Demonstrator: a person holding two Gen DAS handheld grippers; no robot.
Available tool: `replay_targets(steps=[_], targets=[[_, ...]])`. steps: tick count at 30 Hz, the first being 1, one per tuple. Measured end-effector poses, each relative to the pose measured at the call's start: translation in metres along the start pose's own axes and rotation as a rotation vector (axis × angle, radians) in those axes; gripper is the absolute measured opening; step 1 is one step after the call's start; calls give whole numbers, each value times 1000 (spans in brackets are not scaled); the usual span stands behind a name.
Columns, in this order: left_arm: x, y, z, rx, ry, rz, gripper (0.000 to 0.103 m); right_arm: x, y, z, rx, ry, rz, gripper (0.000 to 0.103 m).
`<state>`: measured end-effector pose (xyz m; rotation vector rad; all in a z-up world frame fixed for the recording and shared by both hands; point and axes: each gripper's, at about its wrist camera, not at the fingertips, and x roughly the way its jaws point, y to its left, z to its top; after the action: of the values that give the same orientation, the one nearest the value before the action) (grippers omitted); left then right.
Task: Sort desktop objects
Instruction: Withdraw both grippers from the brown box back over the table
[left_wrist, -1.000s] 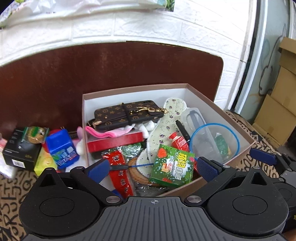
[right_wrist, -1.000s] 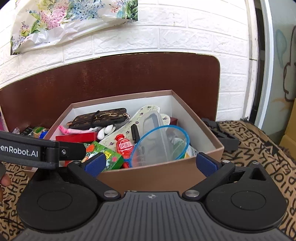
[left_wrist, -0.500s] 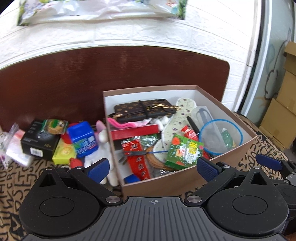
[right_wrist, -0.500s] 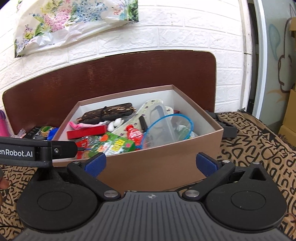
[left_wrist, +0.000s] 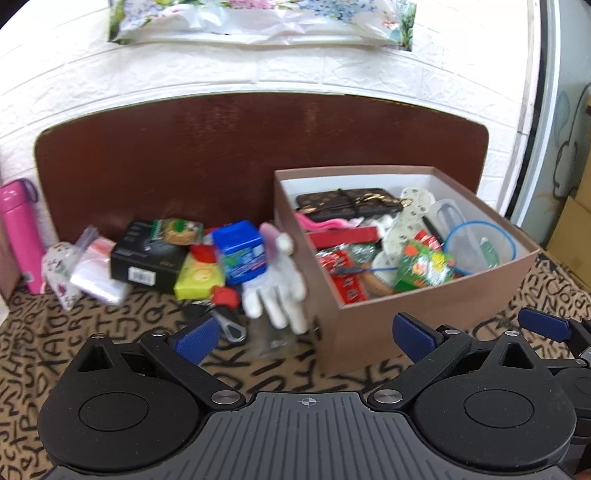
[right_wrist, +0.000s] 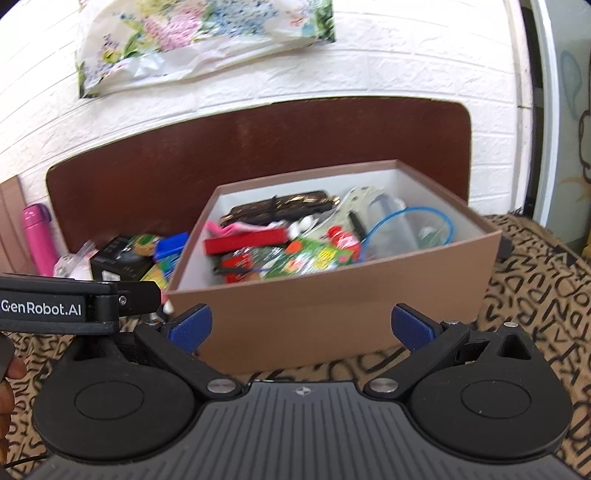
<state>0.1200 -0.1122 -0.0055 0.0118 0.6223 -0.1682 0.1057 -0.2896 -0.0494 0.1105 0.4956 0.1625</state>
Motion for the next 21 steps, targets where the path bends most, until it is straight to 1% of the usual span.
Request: replay_targets(steps=[10,16,21], targets=[[-13,33,-23,-48,33,51,103,-1,35,-18,-21,40,44,103],[-20,56,-35,-73,48,91,103,2,61,-26,-44,64,87,103],[-23,84,-48,-128,67,88,103,5,85,-34,-82,72,126,103]])
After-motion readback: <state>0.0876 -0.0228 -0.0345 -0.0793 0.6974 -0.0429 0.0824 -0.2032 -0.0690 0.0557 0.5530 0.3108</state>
